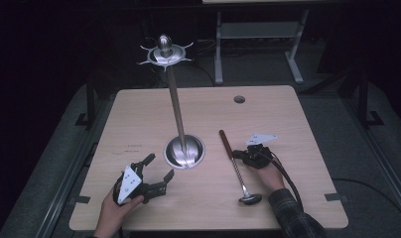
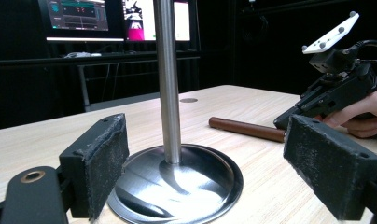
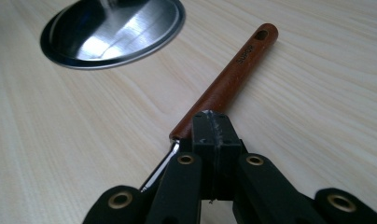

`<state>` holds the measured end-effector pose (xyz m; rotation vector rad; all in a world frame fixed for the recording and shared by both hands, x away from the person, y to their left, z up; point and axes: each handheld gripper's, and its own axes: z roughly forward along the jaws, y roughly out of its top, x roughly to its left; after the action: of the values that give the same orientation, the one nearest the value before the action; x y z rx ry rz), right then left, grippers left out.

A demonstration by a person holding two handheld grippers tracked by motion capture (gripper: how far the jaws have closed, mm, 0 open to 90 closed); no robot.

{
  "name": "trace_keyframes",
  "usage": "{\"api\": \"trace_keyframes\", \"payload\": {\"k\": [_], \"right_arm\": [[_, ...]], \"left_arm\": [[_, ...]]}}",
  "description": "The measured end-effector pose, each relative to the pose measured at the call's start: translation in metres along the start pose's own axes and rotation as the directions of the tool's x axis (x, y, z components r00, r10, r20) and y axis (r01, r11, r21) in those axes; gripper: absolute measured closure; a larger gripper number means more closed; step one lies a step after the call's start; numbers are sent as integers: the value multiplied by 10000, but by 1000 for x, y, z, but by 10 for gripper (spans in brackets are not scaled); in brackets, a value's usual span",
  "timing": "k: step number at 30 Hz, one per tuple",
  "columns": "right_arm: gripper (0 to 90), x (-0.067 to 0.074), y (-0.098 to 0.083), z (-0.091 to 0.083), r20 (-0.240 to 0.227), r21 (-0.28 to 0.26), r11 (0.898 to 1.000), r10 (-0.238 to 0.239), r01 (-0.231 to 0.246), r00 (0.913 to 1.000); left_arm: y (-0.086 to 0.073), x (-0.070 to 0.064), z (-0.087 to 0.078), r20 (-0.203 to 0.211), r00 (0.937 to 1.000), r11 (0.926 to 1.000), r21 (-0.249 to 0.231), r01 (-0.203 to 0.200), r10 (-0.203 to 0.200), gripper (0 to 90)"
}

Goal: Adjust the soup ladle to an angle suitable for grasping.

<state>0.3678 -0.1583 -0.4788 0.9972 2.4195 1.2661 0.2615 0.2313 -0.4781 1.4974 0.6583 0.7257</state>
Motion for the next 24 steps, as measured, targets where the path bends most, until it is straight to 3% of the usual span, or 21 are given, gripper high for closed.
{"api": "trace_keyframes", "payload": {"k": [24], "right_arm": [[898,21,7,12,-999,58,9986,-515,523,9937]], "left_arm": [[0,0,0,14,10000,10000,-17,-1,1,133]]}}
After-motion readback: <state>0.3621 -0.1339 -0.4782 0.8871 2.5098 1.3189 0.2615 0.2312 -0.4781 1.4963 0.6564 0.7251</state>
